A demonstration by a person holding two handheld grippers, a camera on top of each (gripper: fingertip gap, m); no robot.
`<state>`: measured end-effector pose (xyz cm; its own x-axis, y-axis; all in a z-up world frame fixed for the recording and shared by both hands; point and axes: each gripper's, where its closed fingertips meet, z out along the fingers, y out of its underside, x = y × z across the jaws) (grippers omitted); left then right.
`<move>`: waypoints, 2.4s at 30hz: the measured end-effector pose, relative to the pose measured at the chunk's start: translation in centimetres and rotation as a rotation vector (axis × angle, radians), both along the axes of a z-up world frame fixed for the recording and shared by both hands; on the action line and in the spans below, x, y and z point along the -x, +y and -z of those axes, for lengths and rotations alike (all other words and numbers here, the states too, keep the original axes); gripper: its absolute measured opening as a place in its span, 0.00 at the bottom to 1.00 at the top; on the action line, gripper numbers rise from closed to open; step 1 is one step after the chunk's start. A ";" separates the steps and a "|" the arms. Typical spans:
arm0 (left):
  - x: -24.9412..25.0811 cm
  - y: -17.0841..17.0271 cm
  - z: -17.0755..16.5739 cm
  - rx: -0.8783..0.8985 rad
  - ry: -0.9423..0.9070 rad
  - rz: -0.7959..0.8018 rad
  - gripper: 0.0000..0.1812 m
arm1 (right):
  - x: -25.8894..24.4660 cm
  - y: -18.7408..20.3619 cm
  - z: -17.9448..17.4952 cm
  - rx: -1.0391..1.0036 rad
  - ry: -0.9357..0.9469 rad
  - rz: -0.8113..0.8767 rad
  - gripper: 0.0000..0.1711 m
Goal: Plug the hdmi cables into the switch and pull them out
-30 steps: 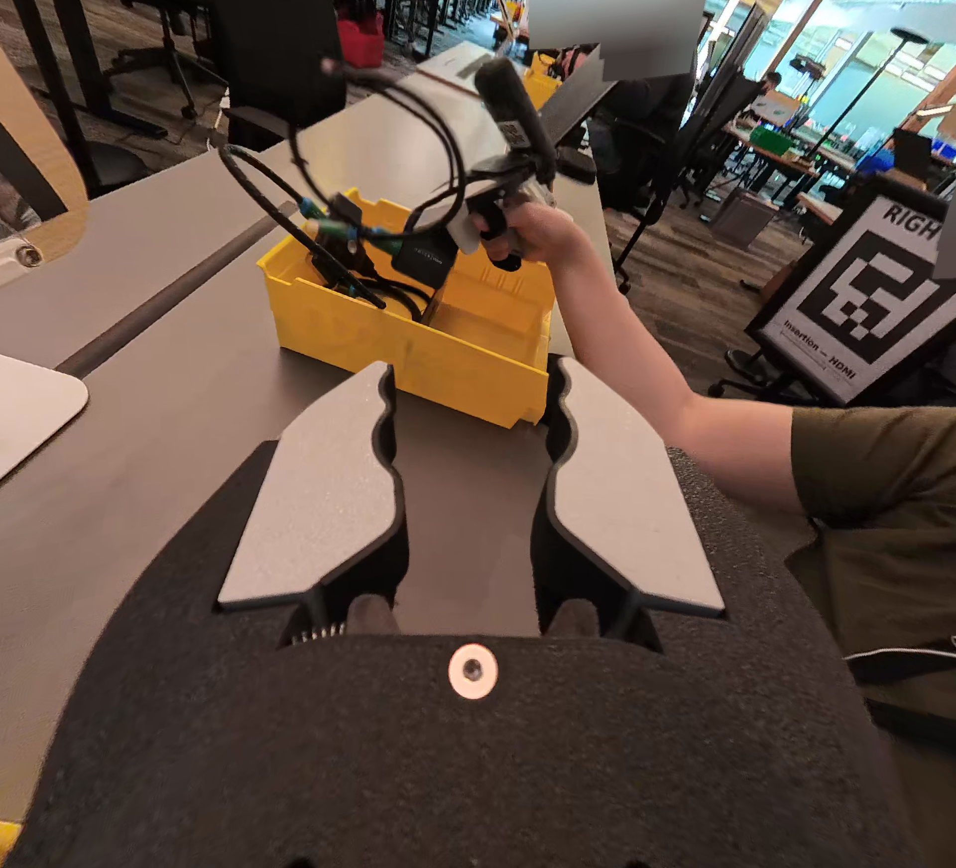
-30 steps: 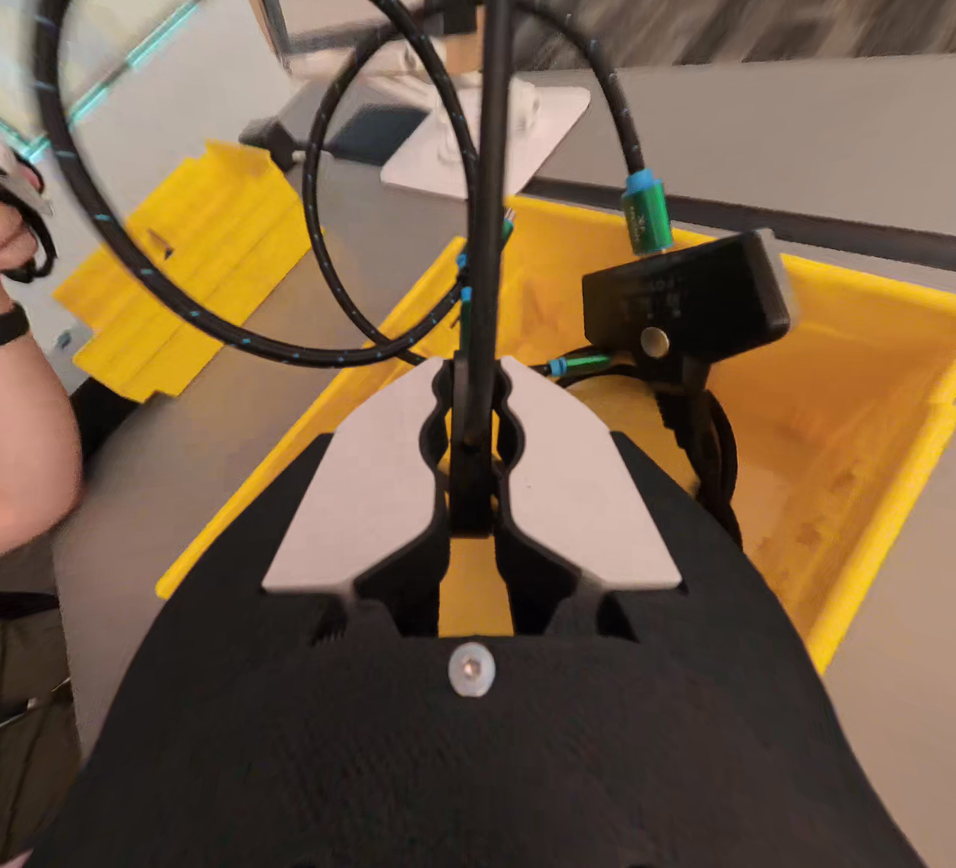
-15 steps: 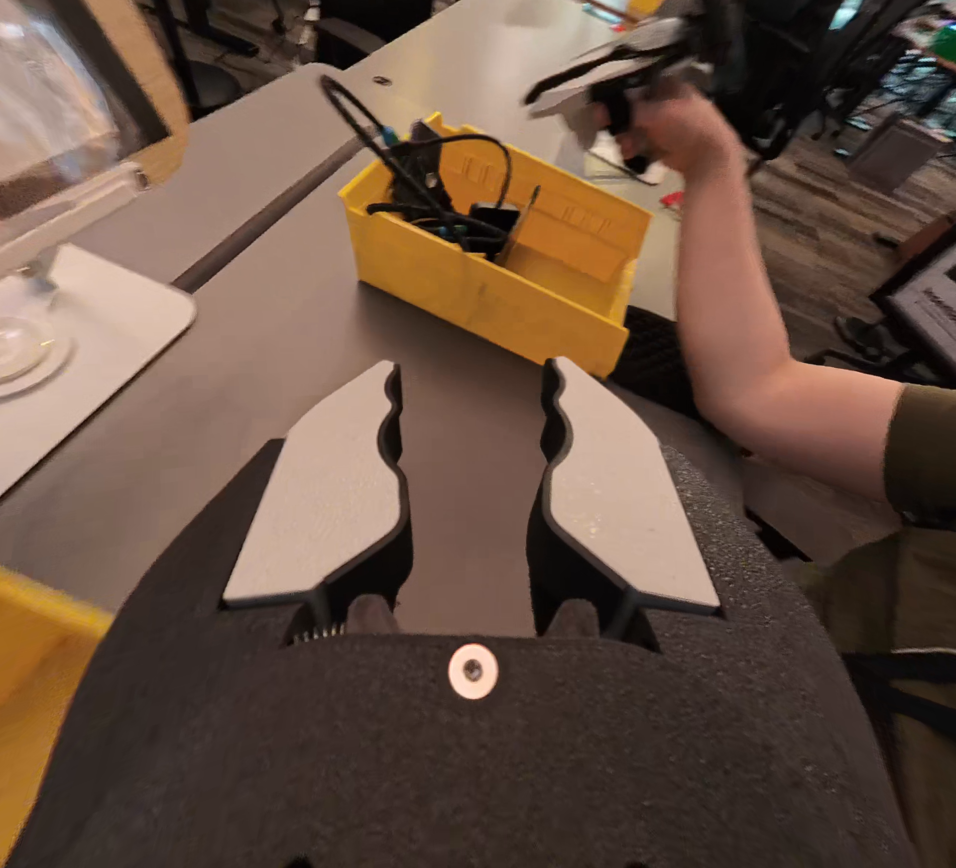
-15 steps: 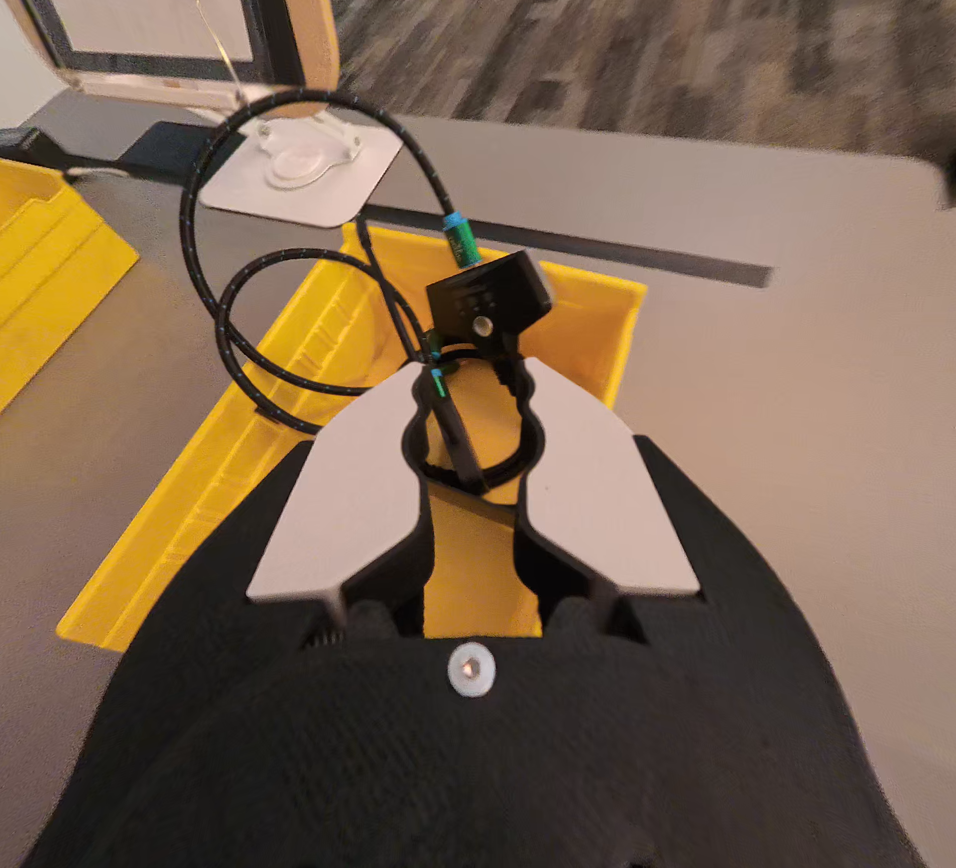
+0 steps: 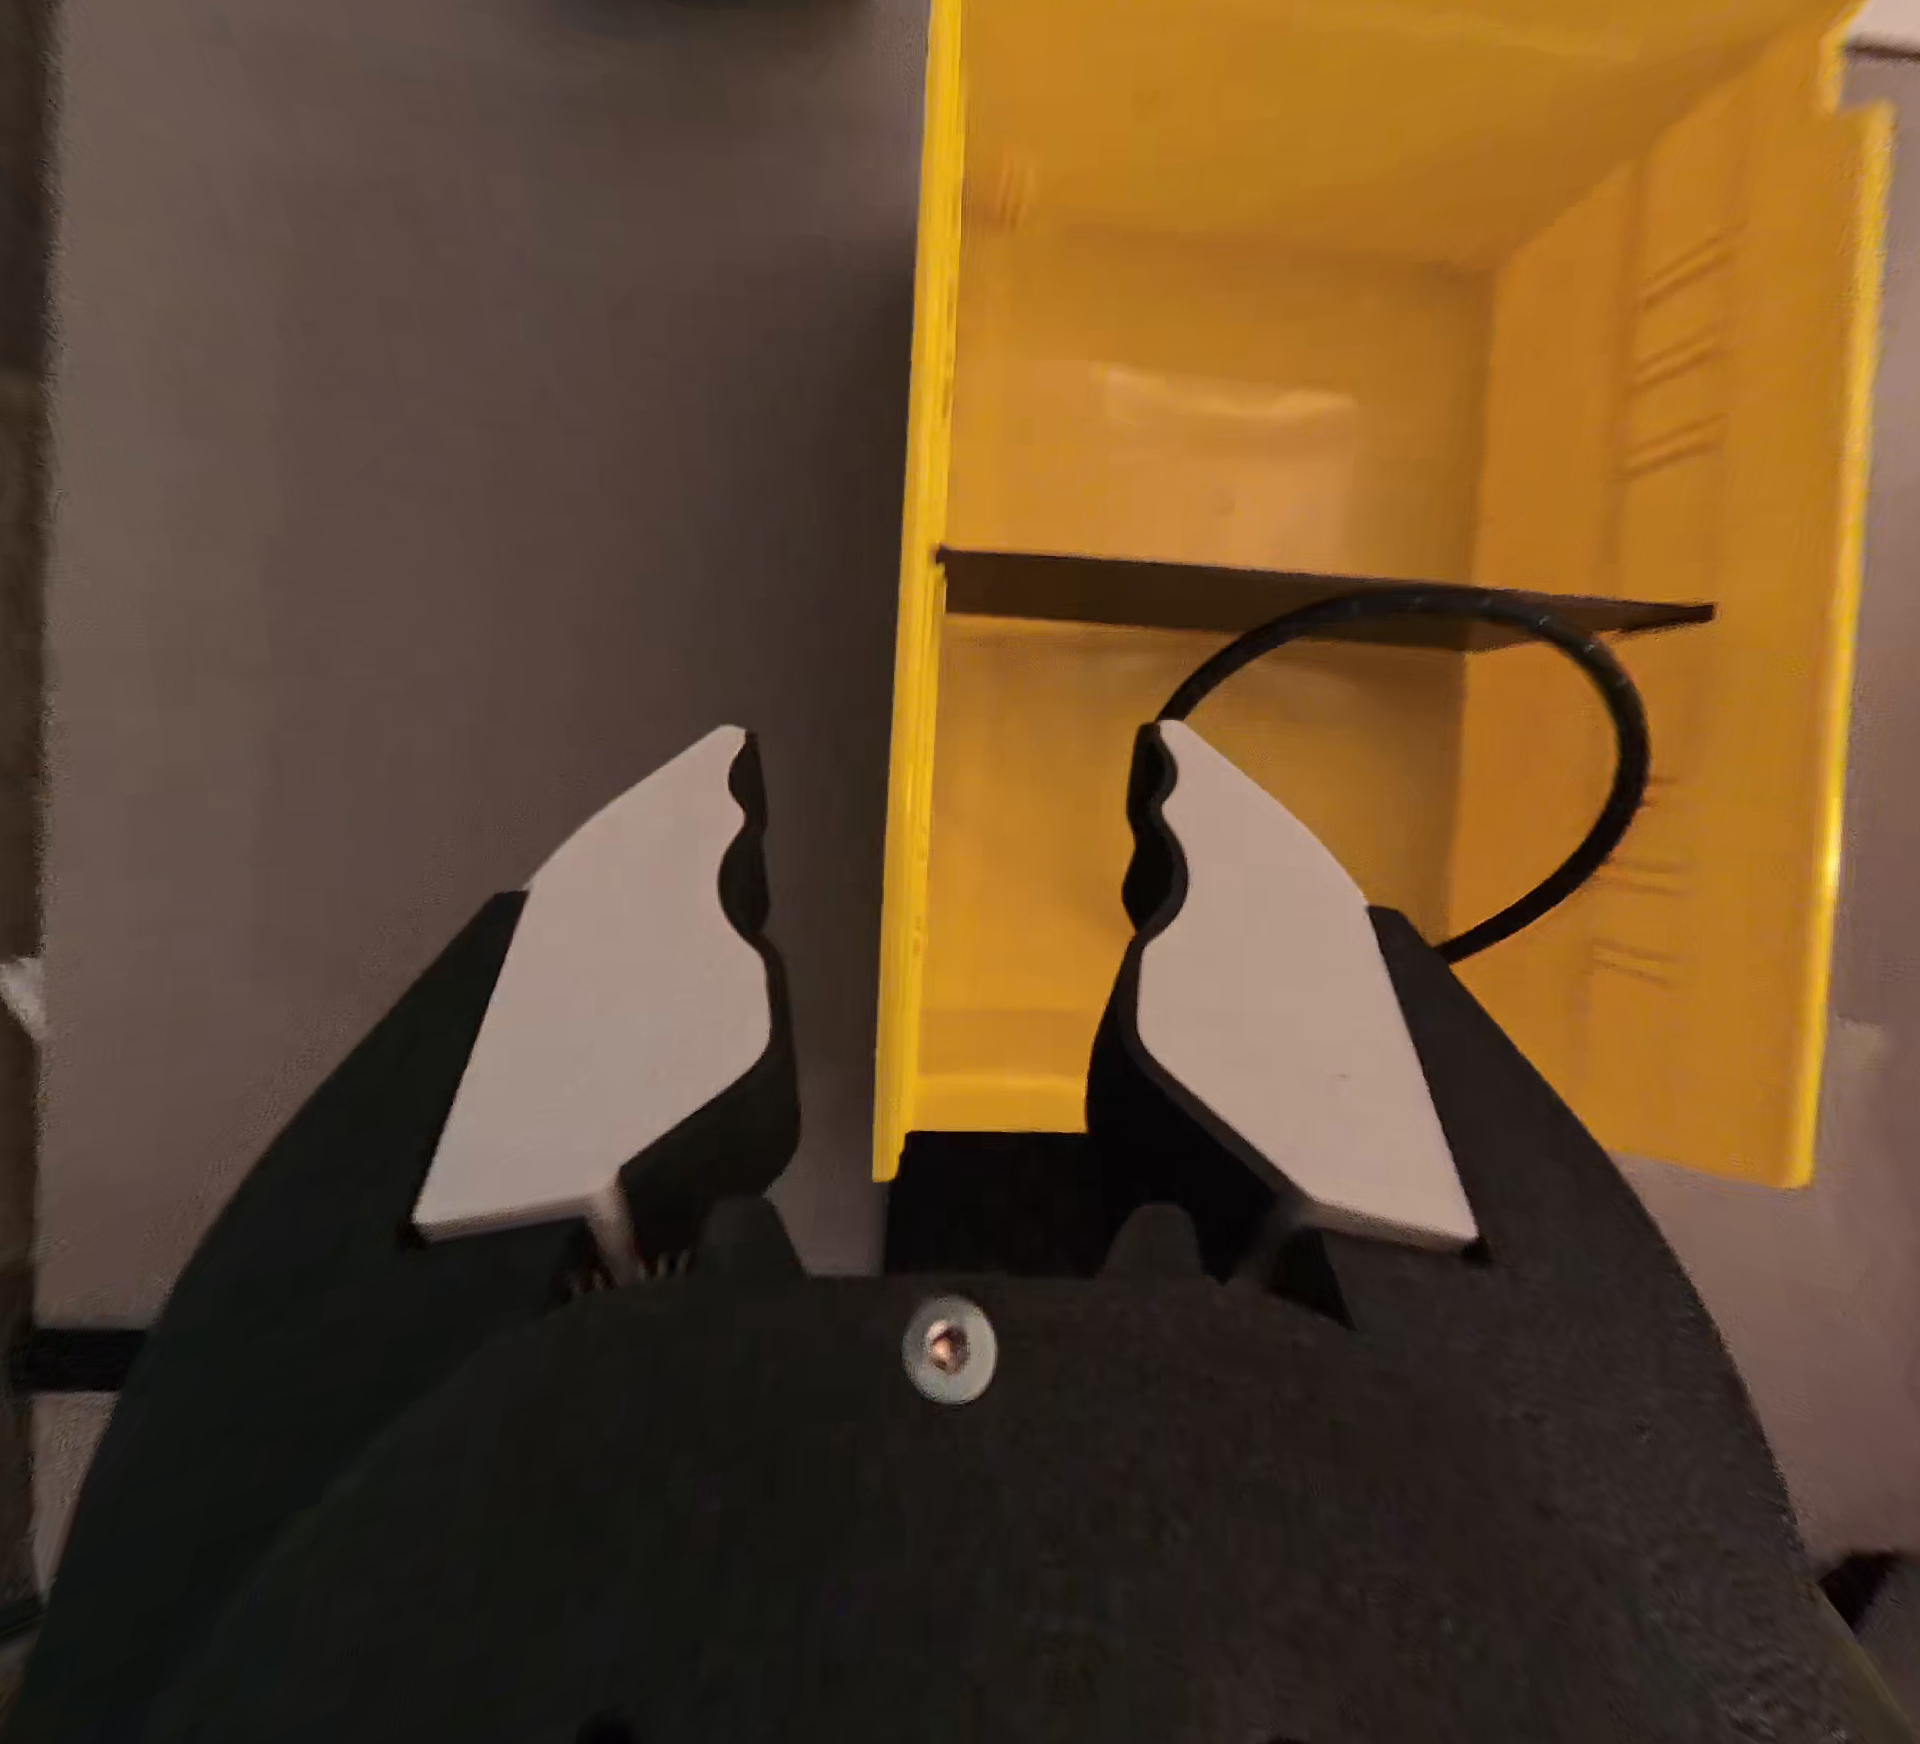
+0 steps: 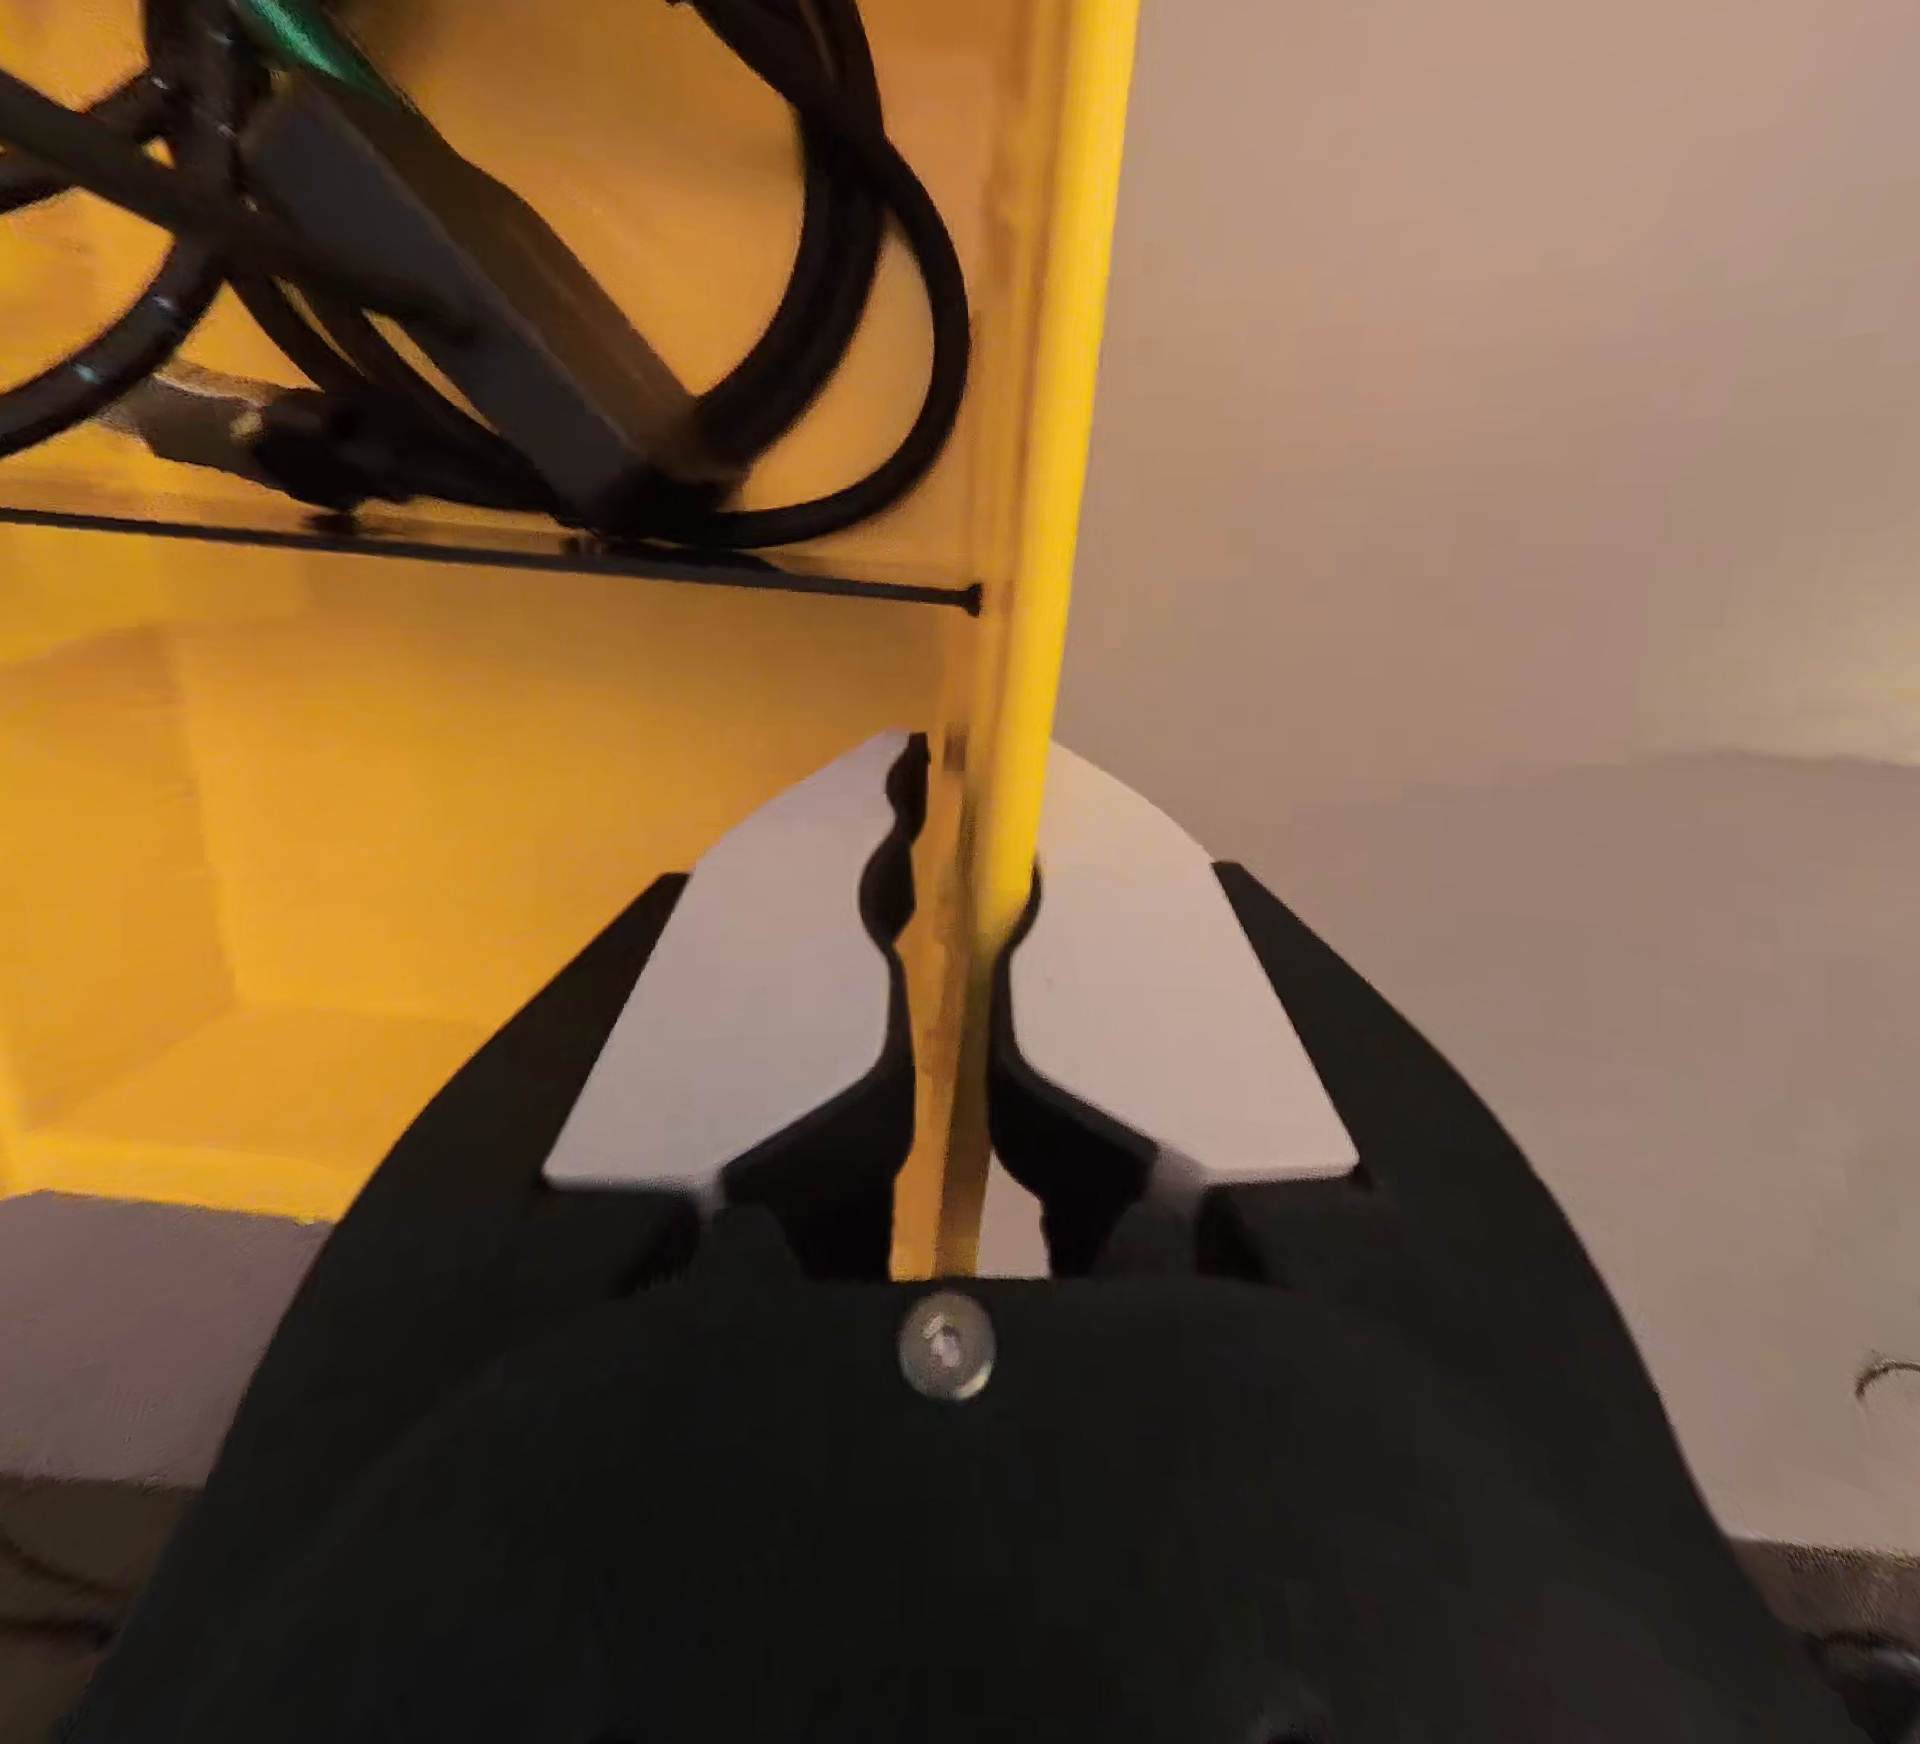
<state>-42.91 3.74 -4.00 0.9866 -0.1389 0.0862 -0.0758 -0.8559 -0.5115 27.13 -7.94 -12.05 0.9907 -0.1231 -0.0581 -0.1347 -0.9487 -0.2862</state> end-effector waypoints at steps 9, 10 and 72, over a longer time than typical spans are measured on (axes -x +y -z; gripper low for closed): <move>-0.8 -0.7 8.7 0.410 0.019 0.071 0.22 | 4.0 0.2 0.0 0.050 -0.003 -0.158 0.07; -1.0 -0.7 8.7 0.413 0.018 0.076 0.22 | 4.3 0.2 -0.1 0.060 0.001 -0.167 0.07; -10.6 -1.2 -18.8 -0.827 -0.420 0.356 0.26 | 37.8 11.6 -3.4 0.040 0.098 -0.390 0.08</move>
